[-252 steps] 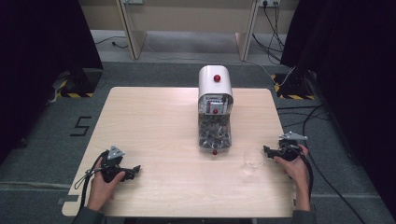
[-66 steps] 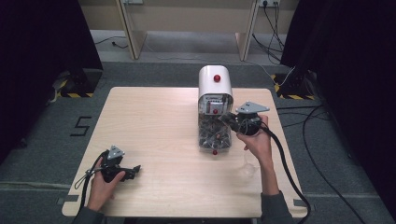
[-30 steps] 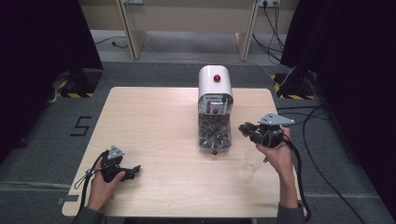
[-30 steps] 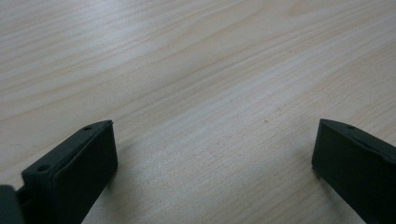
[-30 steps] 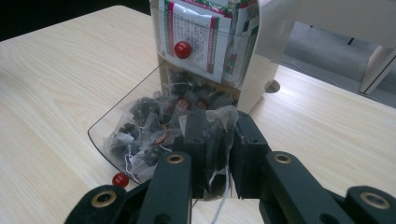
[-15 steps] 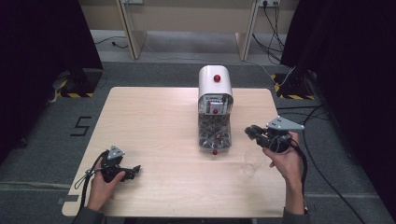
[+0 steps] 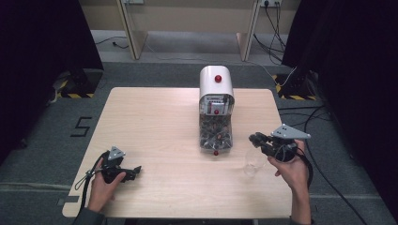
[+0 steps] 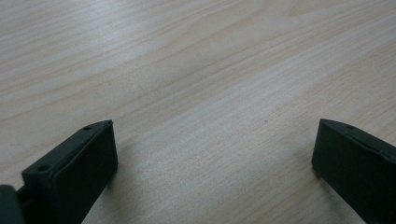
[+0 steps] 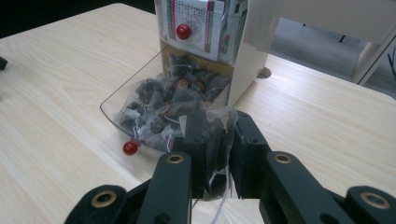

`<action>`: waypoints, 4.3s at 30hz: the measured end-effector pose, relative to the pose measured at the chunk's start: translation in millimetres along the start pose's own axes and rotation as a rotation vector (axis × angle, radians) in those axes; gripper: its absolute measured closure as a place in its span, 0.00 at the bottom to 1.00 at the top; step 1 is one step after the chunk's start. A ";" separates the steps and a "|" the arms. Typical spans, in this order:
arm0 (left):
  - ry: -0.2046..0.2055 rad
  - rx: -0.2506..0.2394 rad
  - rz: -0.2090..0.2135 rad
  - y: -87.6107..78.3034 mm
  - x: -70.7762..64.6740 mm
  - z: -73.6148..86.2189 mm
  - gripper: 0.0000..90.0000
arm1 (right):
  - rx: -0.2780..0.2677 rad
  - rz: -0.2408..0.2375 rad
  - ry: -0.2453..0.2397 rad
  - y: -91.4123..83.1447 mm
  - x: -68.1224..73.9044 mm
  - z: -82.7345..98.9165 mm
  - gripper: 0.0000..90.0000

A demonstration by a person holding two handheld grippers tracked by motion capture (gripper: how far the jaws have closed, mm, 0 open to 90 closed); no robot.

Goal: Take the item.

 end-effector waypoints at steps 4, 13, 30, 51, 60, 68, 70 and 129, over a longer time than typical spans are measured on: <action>0.000 0.000 0.000 0.0 0.0 0.0 0.00 | 0.006 0.004 -0.010 -8.6 4.4 4.2 0.87; 0.000 0.000 0.000 0.0 0.0 0.0 0.00 | 0.029 -0.020 -0.014 -11.7 10.5 11.8 0.87; 0.001 0.001 0.000 -0.1 0.1 0.0 0.00 | 0.096 -0.060 -0.037 -9.7 19.1 24.7 0.87; 0.000 0.000 0.000 0.0 0.0 0.0 0.00 | 0.167 -0.090 -0.044 2.5 19.3 34.7 0.87; 0.001 0.001 0.000 -0.1 0.1 0.0 0.00 | 0.197 -0.088 -0.052 6.0 18.5 38.1 0.86; 0.000 0.000 0.000 0.0 0.0 0.0 0.00 | 0.207 -0.089 -0.050 7.7 17.2 40.7 0.85; 0.000 0.000 0.000 0.0 0.0 0.0 0.00 | 0.208 -0.090 -0.051 8.2 17.7 40.5 0.84; 0.000 0.000 0.000 0.0 0.0 0.0 0.00 | 0.113 0.104 0.039 -11.6 -10.8 43.9 0.45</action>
Point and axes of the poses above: each handheld gripper's, and its own axes: y roughly forward along the jaws, z roughly out of its underside, x roughly to its left, the point moved 1 cm from there along y, roughly forward along the jaws, and after that the axes turned 11 degrees about -y, right-handed, at the moved point
